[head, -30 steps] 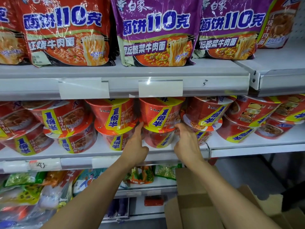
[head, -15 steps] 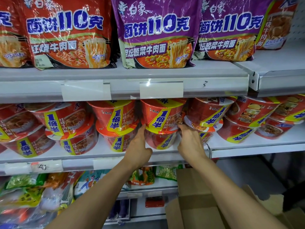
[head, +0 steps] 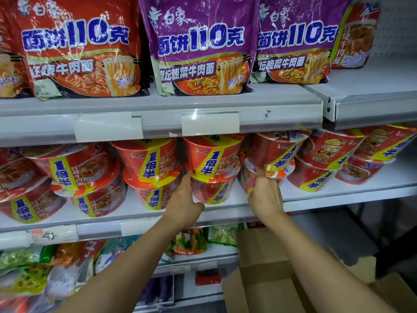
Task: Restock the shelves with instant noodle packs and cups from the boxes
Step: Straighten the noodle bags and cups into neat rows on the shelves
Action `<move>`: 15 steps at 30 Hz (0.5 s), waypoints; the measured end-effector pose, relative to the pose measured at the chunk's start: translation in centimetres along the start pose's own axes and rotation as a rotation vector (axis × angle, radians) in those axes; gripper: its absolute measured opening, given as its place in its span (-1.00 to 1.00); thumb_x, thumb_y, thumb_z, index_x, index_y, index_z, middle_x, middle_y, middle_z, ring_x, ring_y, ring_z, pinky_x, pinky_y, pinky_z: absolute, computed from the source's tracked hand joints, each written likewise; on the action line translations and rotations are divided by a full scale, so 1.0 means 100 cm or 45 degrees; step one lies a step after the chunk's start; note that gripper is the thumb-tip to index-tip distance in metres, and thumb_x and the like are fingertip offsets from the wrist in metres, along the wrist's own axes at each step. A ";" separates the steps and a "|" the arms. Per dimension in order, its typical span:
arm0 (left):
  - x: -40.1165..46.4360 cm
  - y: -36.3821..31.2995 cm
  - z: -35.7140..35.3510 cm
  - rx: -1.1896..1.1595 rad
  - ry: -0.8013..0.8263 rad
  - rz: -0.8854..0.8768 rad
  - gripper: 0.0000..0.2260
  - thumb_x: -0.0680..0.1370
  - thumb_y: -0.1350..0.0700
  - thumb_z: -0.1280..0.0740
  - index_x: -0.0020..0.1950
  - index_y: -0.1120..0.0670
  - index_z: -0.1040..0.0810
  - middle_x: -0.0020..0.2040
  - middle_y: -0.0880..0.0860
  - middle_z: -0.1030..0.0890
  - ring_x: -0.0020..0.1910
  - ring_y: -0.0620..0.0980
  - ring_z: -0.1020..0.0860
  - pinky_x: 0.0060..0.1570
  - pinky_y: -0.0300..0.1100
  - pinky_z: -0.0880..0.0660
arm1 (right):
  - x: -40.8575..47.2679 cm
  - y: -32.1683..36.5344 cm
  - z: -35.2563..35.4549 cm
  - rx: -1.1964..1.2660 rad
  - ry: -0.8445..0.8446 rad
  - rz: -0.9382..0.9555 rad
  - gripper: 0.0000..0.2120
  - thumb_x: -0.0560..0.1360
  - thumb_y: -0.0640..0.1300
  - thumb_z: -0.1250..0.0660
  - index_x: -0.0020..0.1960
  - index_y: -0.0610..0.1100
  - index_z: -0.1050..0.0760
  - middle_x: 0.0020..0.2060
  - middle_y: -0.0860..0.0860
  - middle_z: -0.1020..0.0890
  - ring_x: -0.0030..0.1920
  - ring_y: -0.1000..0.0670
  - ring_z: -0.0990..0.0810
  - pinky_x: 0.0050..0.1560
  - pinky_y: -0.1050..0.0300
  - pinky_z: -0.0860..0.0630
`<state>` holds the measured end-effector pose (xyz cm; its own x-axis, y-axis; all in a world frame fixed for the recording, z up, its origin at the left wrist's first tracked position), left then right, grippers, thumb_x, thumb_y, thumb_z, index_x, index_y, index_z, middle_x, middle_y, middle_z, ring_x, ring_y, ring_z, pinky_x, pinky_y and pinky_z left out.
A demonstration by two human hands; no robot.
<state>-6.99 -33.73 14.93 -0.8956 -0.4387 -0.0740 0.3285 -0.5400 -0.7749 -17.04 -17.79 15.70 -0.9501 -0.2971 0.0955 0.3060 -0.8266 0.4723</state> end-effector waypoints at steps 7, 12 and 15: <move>0.000 0.000 0.001 0.011 0.000 -0.005 -0.17 0.47 0.31 -0.38 0.55 -0.05 0.04 0.48 0.03 -0.31 0.42 0.09 -0.35 0.31 -0.05 -0.36 | 0.003 -0.009 0.003 -0.032 -0.006 -0.025 -0.44 0.46 -0.39 -0.24 0.42 -0.18 -0.21 0.10 -0.28 -0.55 0.07 -0.32 -0.53 -0.14 0.04 -0.34; 0.002 -0.001 0.001 -0.021 -0.004 0.006 -0.16 0.47 0.31 -0.38 0.56 -0.04 0.06 0.50 0.02 -0.28 0.44 0.07 -0.32 0.34 -0.04 -0.33 | -0.008 -0.001 0.001 0.085 -0.061 0.096 -0.43 0.46 -0.37 -0.23 0.44 -0.14 -0.22 0.00 -0.21 -0.59 0.01 -0.28 -0.56 -0.18 0.07 -0.38; 0.003 0.001 0.002 -0.031 0.007 0.008 -0.15 0.46 0.31 -0.39 0.56 -0.03 0.07 0.52 0.02 -0.24 0.46 0.07 -0.29 0.39 0.00 -0.31 | -0.008 0.015 0.000 0.255 0.050 0.242 -0.39 0.46 -0.42 -0.24 0.47 -0.15 -0.23 0.19 -0.15 -0.55 0.15 -0.22 -0.54 -0.05 0.19 -0.39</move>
<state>-7.19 -34.10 14.94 -0.8952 -0.4380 -0.0823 0.3267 -0.5194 -0.7897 -15.80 -18.75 16.36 -0.8724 -0.4595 0.1668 0.4567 -0.6445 0.6133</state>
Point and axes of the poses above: each hand's wrist, its own x-axis towards the middle knuckle, its own z-axis out of the back of the hand, y = z × x, the point moved 1 cm from there along x, towards the middle knuckle
